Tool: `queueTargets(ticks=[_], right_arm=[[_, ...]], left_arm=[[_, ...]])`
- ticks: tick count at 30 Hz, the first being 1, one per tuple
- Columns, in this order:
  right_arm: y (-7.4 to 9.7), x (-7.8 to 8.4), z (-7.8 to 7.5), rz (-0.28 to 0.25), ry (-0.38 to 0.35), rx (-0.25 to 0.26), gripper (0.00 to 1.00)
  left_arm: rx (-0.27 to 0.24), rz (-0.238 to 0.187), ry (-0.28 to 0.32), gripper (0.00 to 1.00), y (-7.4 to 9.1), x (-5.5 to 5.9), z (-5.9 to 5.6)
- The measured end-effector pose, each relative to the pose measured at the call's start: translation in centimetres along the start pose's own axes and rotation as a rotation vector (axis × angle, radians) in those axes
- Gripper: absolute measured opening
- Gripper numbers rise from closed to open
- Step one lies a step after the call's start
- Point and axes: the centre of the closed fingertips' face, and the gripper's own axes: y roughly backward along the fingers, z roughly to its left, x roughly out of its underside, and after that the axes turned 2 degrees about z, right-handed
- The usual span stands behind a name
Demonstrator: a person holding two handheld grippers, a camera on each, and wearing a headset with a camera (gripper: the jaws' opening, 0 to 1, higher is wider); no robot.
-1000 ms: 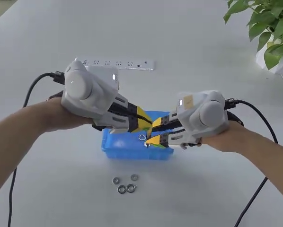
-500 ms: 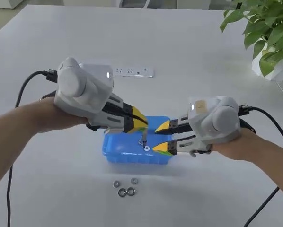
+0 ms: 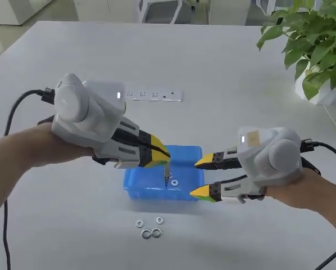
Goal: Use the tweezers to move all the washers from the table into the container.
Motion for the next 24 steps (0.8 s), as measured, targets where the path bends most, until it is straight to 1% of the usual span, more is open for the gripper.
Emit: queueTargets(ticks=[4, 9, 13, 18, 24], right_arm=[[0.4, 0.0, 0.6, -0.001, -0.003, 0.004, 0.36], [0.7, 0.1, 1.2, 0.0, -0.003, 0.008, 0.36], [1.0, 0.1, 1.6, 0.003, -0.002, 0.013, 0.37], [1.1, 0.2, 2.3, 0.007, -0.002, 0.011, 0.38], [1.2, 0.4, 2.6, 0.012, -0.008, 0.023, 0.43]], left_arm=[[-0.01, 0.001, -0.008, 0.05, 0.4, -0.2, -0.2], [-0.012, -0.006, -0.001, 0.05, 0.9, -0.3, -0.5], [-0.004, 0.002, 0.0, 0.05, 1.1, 0.0, -1.2], [0.003, 0.003, 0.005, 0.05, 1.2, 0.2, -1.8], [0.006, -0.002, 0.001, 0.05, 1.2, 0.5, -2.7]])
